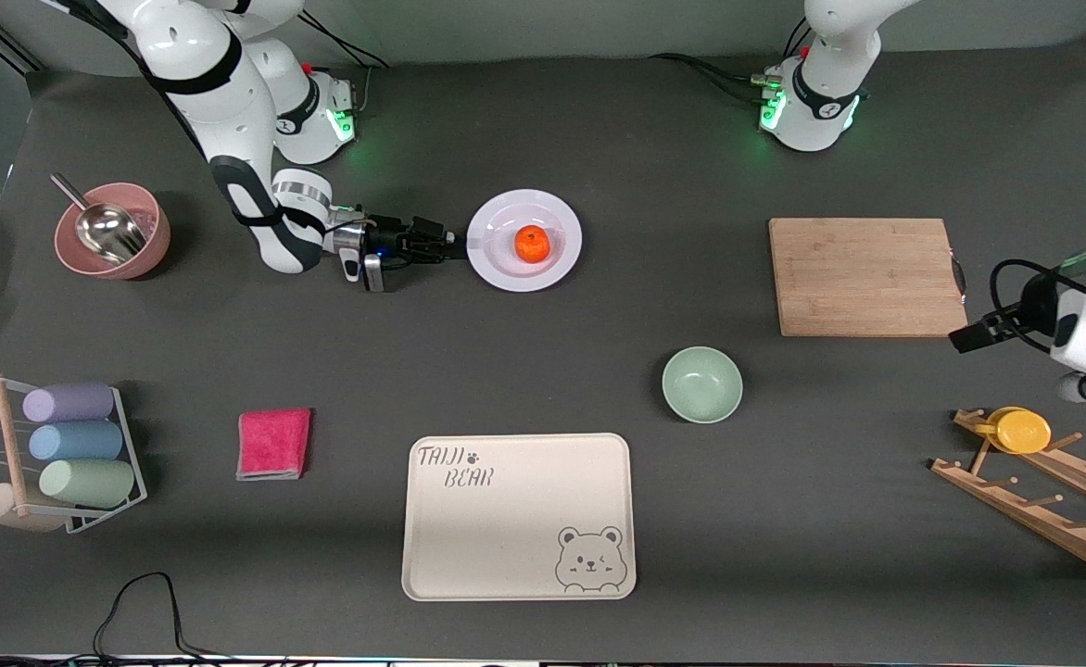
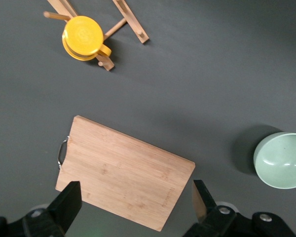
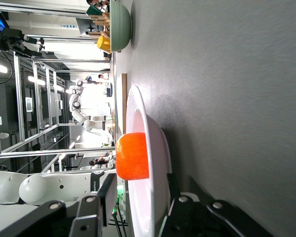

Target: Place orange and plate with both arms

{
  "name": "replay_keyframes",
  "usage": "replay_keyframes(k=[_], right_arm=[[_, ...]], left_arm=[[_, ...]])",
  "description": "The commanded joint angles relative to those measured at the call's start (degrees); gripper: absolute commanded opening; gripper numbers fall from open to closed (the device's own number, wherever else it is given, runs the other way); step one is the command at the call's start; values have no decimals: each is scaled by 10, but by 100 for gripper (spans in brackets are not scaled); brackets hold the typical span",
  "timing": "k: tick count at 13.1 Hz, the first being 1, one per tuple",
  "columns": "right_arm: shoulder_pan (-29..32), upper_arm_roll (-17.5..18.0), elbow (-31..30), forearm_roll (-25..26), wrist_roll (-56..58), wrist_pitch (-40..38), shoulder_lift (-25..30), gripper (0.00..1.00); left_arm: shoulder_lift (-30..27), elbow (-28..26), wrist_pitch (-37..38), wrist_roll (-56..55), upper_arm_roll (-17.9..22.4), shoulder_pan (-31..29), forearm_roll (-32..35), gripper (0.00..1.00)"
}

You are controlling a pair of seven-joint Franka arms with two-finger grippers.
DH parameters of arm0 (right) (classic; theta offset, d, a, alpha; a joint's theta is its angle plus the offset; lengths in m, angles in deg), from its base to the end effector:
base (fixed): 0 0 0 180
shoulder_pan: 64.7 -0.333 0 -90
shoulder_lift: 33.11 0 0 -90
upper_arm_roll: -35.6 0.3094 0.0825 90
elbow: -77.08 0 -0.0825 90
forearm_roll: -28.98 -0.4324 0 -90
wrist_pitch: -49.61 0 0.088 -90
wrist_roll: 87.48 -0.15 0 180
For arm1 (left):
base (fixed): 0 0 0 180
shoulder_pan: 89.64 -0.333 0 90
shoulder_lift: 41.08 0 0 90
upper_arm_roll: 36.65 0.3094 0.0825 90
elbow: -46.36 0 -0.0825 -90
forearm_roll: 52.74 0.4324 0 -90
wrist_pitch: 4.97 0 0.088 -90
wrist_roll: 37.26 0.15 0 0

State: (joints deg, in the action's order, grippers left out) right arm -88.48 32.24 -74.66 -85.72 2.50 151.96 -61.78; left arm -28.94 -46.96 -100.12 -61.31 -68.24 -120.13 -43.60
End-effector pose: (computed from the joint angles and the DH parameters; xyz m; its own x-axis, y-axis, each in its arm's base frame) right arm 0.2919 0.2255 0.0106 0.9977 -0.0676 0.0056 -0.0109 -0.2412 -0.9704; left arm 0.6420 0.0283 0.4374 0.9216 0.3704 -0.1164 0.3600 -0.9275 -0.1008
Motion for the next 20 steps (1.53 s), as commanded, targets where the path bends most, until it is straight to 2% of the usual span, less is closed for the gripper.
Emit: replay_keyframes(k=[1, 3, 4, 5, 6, 7, 8, 10, 12, 14, 16, 20], right_arm=[[-19, 10, 29, -22, 20, 5, -38, 47], [-27, 15, 35, -39, 18, 5, -40, 47], [-28, 22, 36, -46, 14, 5, -40, 47], [-28, 24, 38, -47, 13, 5, -40, 46], [-28, 24, 38, -46, 13, 5, -40, 34], [-27, 24, 38, -46, 13, 5, -40, 21], [-27, 23, 38, -46, 12, 5, -39, 2], [-23, 23, 38, -45, 11, 5, -38, 0], [-21, 23, 39, -45, 11, 4, -33, 0], [-12, 23, 38, -42, 9, 0, -24, 0], [-1, 23, 36, -34, -25, 0, 12, 0], [21, 20, 36, 51, -149, 31, 109, 0]], left_arm=[[-18, -13, -9, 16, -4, -17, -1, 100], [-19, -3, -9, 43, 20, -16, -1, 100], [-24, -2, -5, 79, 57, 0, -2, 100], [-31, -2, -4, 114, 137, 66, -11, 100], [-36, -1, -6, 140, 235, 141, -18, 100], [-44, -2, -6, 171, 300, 190, -52, 100], [-51, -2, 1, 209, 351, 220, -82, 100], [-62, -2, 9, 233, 425, 286, -92, 100], [-70, -5, 18, 229, 449, 330, -97, 100], [-77, -7, 29, 208, 449, 354, -112, 100], [-84, -7, 42, 206, 446, 375, -124, 100], [-85, -1, 55, 203, 417, 384, -123, 100]])
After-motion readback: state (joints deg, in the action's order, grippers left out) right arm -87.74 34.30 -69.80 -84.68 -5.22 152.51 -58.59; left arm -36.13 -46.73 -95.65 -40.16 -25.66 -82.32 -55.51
